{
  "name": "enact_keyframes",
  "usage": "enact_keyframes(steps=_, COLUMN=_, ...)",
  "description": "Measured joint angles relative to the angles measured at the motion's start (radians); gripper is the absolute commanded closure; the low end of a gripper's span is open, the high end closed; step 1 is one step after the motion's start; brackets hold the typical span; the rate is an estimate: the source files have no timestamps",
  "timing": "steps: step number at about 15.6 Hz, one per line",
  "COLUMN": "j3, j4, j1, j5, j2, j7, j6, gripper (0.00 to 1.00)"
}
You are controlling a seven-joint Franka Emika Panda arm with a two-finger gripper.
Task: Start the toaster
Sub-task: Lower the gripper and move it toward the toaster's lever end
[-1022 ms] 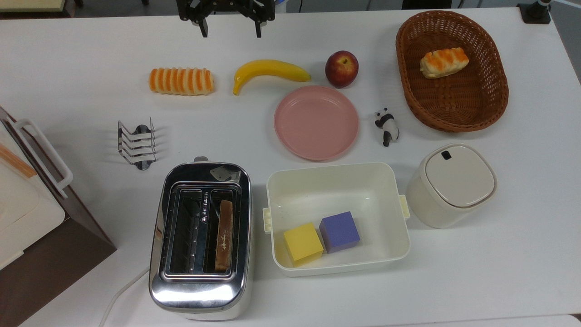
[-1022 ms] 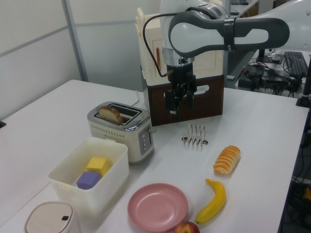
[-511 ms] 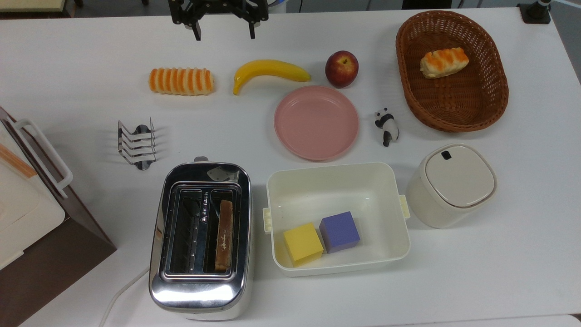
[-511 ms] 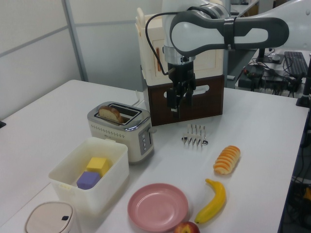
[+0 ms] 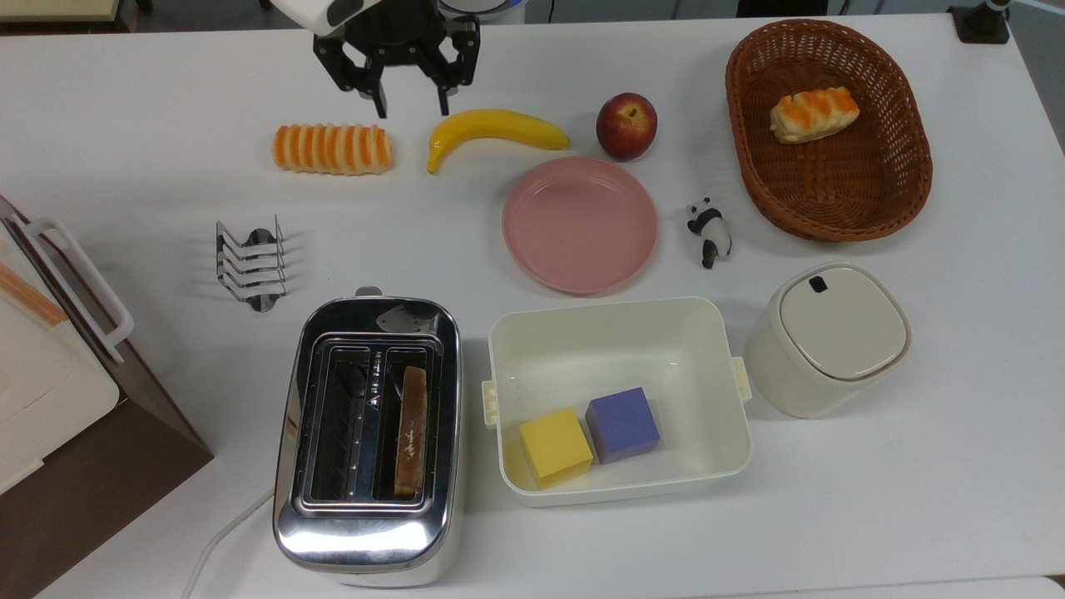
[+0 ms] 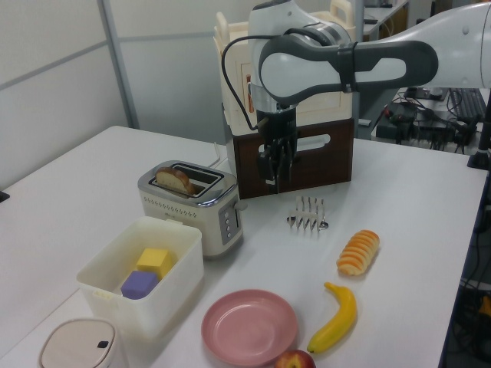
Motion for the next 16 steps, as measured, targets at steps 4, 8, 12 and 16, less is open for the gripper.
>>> enact_keyframes(steps=4, j3=-0.028, j4=0.006, j1=0.0, j5=0.002, j2=0.002, j7=-0.073, j6=0.023, gripper=1.0)
enact_keyframes(steps=8, j3=-0.037, j4=0.006, j1=0.0, j5=0.002, j2=0.01, j7=-0.076, j6=0.101, gripper=1.0)
enact_keyframes(steps=12, j3=-0.044, j4=0.004, j1=0.0, j5=0.002, j2=0.063, j7=-0.076, j6=0.241, gripper=1.0)
enact_keyframes(steps=16, j3=-0.044, j4=0.02, j1=0.0, j5=0.002, j2=0.142, j7=-0.077, j6=0.286, gripper=1.0)
